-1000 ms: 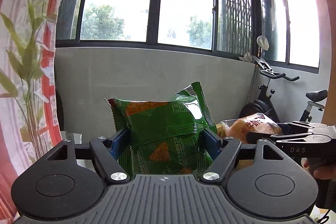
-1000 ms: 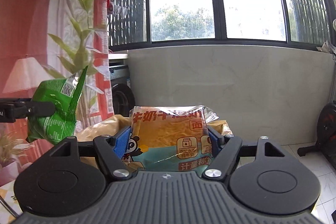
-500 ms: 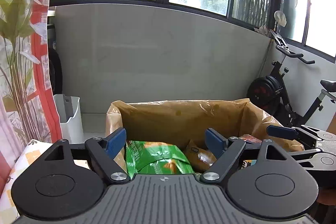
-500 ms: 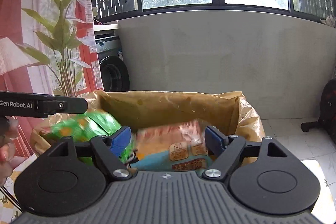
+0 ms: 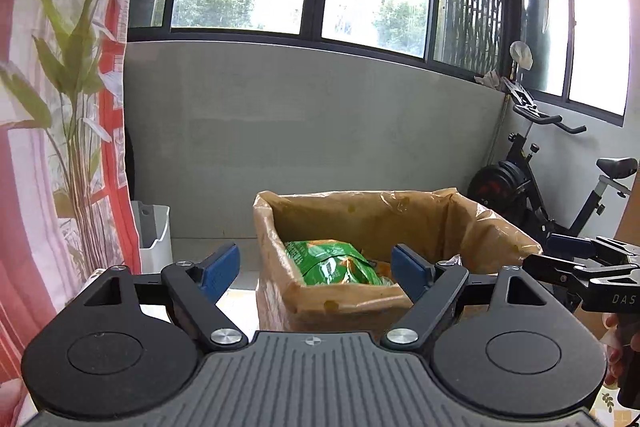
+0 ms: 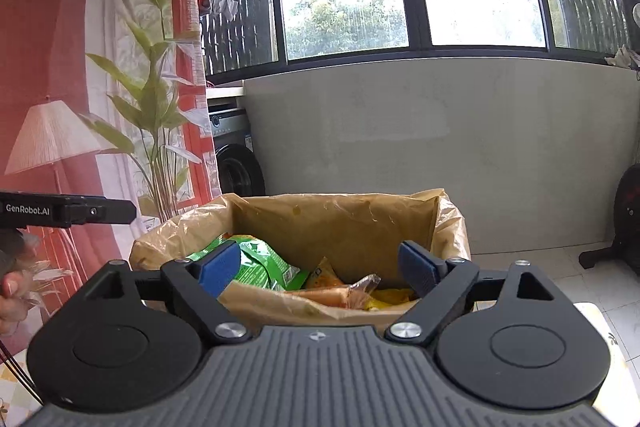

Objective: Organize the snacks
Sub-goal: 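Move both open tools back down to the snacks beside the taped box, then grasp cracker biscuit with right tool while left tool grasps green square packet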

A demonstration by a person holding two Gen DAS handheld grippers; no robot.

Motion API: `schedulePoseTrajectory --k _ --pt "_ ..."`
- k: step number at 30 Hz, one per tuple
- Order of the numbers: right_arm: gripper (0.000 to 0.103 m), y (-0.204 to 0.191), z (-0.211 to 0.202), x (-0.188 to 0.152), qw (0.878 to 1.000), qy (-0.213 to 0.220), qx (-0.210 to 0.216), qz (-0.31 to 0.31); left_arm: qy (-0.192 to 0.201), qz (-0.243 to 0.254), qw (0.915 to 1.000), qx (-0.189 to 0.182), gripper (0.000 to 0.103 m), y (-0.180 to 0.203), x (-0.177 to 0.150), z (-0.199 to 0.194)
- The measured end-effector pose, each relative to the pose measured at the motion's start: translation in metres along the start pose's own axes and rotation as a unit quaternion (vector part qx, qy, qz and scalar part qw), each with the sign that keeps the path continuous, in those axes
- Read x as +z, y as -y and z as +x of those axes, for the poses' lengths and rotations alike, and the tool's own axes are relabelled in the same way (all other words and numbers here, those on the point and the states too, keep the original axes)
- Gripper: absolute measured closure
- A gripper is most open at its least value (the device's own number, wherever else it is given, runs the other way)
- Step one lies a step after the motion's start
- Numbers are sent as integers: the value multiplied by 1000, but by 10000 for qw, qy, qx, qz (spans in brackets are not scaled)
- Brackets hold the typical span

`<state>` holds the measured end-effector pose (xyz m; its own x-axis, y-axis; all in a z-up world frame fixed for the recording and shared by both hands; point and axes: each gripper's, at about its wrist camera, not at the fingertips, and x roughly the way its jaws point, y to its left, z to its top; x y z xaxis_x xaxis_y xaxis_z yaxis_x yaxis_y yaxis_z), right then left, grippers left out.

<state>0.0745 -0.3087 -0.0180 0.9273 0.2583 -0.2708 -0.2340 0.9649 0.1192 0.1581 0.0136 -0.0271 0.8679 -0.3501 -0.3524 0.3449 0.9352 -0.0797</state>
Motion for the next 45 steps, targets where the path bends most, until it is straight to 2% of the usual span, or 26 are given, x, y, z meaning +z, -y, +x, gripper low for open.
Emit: schedulePoseTrajectory --k 6,9,18,22,26,32,34,40,45 --pt "15 -10 -29 -29 9999 91 -147 1 -129 -230 9995 152 19 -19 -30 -24" --pt "15 -15 -37 -46 9995 90 -220 -214 -303 -367 9987 163 19 -25 -45 -24" --pt "16 -7 -25 -91 9971 -680 -307 -158 -815 -517 9946 381 20 -39 -88 -12" --pt "22 1 -8 -116 9922 -1185 -371 -99 -965 -497 9932 413 20 -42 -99 -6" --pt "23 10 10 -131 9868 -1551 -441 156 -1098 -598 9912 442 20 -47 -108 2" --pt "21 -1 38 -144 9773 -2114 -106 43 -1309 -571 9885 492 20 -48 -120 15" --pt "16 -7 45 -148 9751 -2215 -123 -45 -1365 -569 9877 507 20 -49 -123 18" --pt "10 -18 59 -155 9705 -2385 -230 -267 -1468 -562 9860 557 20 -53 -130 23" --pt "10 -13 54 -157 9683 -2489 -138 141 -1522 -624 9846 593 20 -56 -134 23"
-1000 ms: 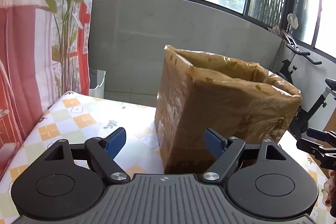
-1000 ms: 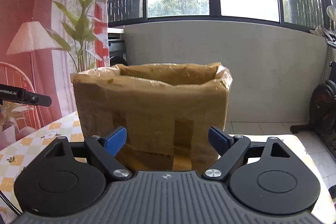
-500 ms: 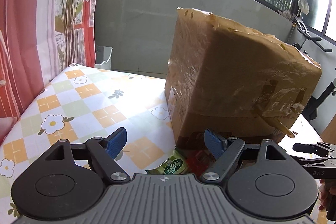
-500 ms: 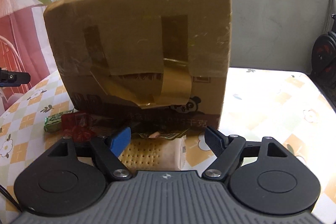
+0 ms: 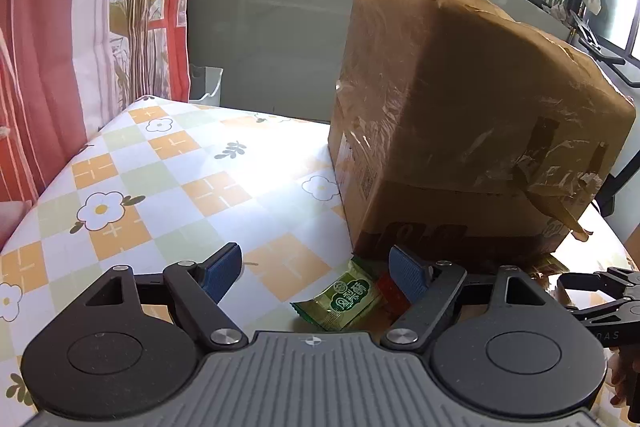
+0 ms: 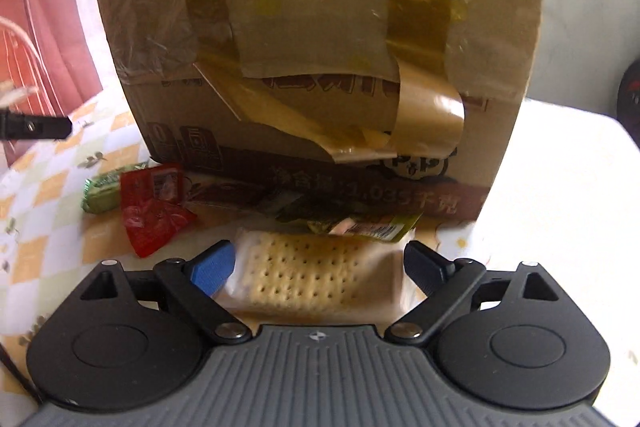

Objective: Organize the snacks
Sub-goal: 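Grasp cracker biscuit with right tool while left tool grasps green square packet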

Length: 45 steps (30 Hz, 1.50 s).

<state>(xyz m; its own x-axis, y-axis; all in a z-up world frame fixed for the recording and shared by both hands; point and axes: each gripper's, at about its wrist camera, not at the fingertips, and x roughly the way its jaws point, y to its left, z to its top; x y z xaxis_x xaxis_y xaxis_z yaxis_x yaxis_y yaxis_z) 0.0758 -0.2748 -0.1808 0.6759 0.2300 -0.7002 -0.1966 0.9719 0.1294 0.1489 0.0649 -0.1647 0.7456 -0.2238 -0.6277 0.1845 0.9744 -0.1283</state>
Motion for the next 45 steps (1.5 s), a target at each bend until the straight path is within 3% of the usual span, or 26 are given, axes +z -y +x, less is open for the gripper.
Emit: schedulePoseTrajectory --k 7,13,18,21,26,28,34,38,45 --pt "10 -6 -22 -14 9985 -146 393 355 -59 -1 10000 -46 20 4 -6 -1" --pt "10 -18 -38 -19 9955 -408 837 147 -36 36 9999 -92 20 6 -7 -5" --pt "11 -22 -36 -15 9982 -81 430 -405 -15 15 10000 -96 20 6 -8 -9" --pt "15 -19 -27 -12 9964 49 523 -661 -54 22 9999 -83 21 7 -9 -9" --pt "23 -23 0 -5 9924 -118 518 -1114 -72 28 9999 -93 23 9 -10 -12" --pt "31 -23 5 -5 9914 -150 530 -1186 -64 23 9999 -99 23 9 -11 -14" --pt "50 -22 -3 -16 9924 -164 665 -1026 -111 46 9999 -85 23 10 -15 -16" --pt "53 -20 -15 -26 9937 -198 673 -878 -159 93 9998 -99 24 13 -20 -15" --pt "54 -14 -29 -41 9976 -69 496 -478 -263 324 9991 -70 34 14 -23 -6"
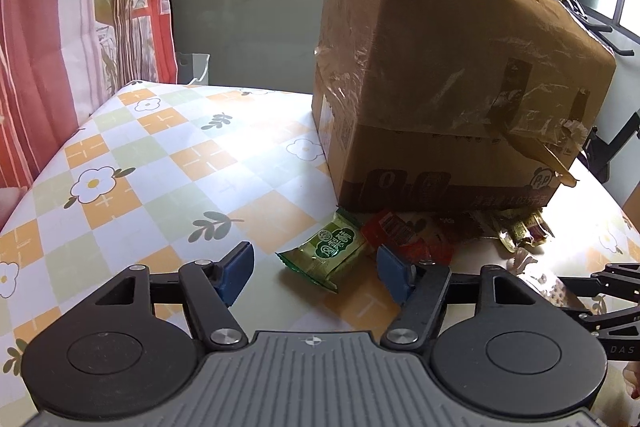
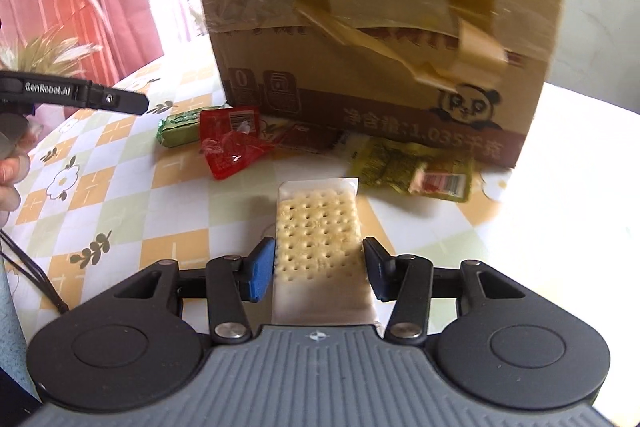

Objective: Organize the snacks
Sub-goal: 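Grasp cracker biscuit with right tool while left tool grasps green square packet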

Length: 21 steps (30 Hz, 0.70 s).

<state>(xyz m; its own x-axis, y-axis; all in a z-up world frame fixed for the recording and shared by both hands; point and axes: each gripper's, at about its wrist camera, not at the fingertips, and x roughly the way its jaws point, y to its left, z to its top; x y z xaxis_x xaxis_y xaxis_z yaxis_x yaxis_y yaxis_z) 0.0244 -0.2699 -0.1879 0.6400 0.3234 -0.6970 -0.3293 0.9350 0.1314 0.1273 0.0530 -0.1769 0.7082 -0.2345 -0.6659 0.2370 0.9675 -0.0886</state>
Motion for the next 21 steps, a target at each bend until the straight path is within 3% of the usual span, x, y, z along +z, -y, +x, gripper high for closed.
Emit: schedulePoseTrajectory --k 15,21 --pt "54 6 -1 -7 9997 209 -57 125 -337 1159 9924 -224 34 11 9 60" --pt "53 4 -1 -7 9996 234 -63 129 -402 1105 9929 -160 35 12 4 71"
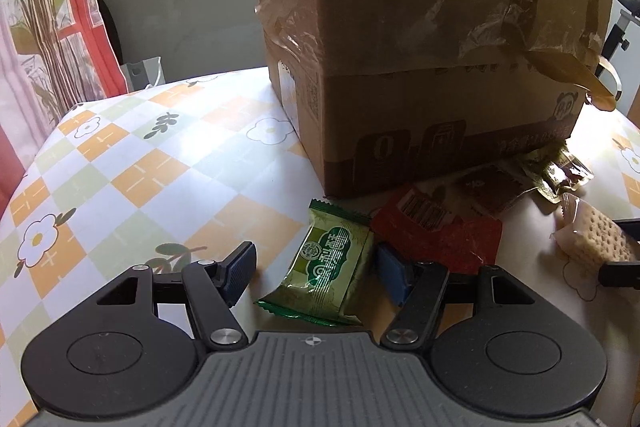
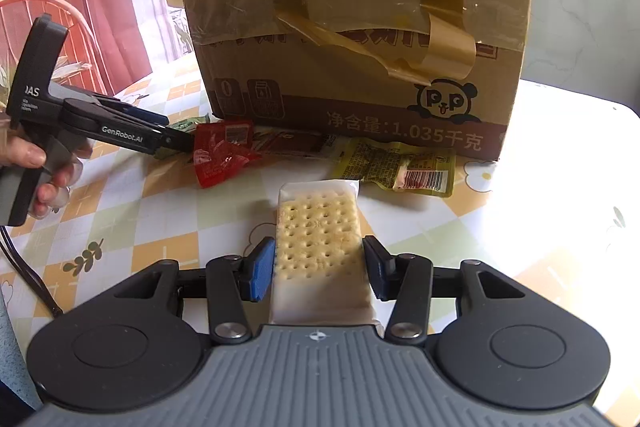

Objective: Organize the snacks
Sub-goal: 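Grasp cracker biscuit with right tool while left tool grasps green square packet, then carry both packets over the lined box and open both tools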

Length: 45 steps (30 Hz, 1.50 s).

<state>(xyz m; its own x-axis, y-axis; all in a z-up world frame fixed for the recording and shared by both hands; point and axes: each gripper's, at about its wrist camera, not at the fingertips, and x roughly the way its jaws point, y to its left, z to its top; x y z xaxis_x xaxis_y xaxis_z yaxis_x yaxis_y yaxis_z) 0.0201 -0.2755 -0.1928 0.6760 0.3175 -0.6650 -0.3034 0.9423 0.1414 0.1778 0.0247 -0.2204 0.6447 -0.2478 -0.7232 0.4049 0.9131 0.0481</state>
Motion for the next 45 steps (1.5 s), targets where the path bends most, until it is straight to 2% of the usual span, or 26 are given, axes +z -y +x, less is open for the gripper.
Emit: schedulePoseTrajectory --k 1,2,3,6,11,14,17,21,24,31,39,43,45 --pt "53 0 0 0 10000 2 -1 3 7 -5 10000 -46 43 0 -1 -1" --pt "53 0 0 0 10000 -1 0 5 37 9 9999 -145 60 1 -2 -3" --pt "53 1 0 0 10000 -7 -1 5 45 50 10000 -67 62 2 -3 -5" --pt "53 0 0 0 10000 -41 -33 34 34 134 9996 228 62 8 -9 -12" --pt "53 -1 2 2 9999 -96 -105 -17 -45 -294 9995 143 62 5 -28 -33" --pt "54 -1 4 3 9999 -102 -104 -4 -35 -418 9989 230 62 10 -40 -46" --pt "54 -2 4 3 9999 -110 -108 35 -22 -775 9966 294 63 10 -49 -57" --pt "55 4 -4 3 9990 -31 200 392 233 -818 9958 329 63 14 -53 -81" --pt "55 -1 -19 4 9989 194 260 331 472 -815 9952 249 63 19 -48 -102" --pt "55 -4 -62 34 9944 948 333 317 1201 -620 9908 -10 63 30 -5 -145" --pt "55 -1 -98 130 9818 1872 303 -128 2242 -194 9741 -234 63 45 89 -165" --pt "55 4 -86 177 9782 2010 -72 -521 2543 13 9665 -356 63 58 141 -153" --pt "55 18 -67 201 9818 1853 -187 -371 2449 24 9684 -464 63 63 163 -140"
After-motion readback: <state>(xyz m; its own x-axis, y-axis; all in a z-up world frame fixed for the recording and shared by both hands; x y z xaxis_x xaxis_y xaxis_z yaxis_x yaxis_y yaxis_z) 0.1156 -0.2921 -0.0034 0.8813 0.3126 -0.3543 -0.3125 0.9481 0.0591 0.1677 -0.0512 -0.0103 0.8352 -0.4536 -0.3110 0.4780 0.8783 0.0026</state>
